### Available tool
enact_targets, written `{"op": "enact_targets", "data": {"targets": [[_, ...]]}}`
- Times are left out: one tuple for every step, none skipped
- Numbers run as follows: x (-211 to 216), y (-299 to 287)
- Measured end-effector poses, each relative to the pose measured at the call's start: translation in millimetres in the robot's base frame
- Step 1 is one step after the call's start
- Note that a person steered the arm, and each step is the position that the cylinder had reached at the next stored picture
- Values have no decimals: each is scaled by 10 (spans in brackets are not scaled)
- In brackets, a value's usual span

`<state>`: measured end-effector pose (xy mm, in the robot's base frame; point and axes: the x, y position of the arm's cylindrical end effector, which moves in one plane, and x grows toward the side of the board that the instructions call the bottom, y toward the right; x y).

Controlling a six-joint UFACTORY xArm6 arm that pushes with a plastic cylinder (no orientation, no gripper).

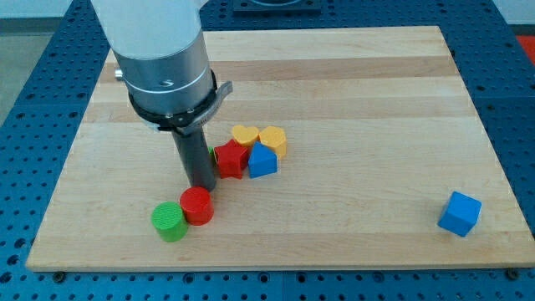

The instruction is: Separate the red circle and the green circle

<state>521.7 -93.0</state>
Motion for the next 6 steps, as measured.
{"op": "enact_targets", "data": {"targets": [[67,465],[313,464],[478,227],[555,-56],[555,-325],[555,-516]]}}
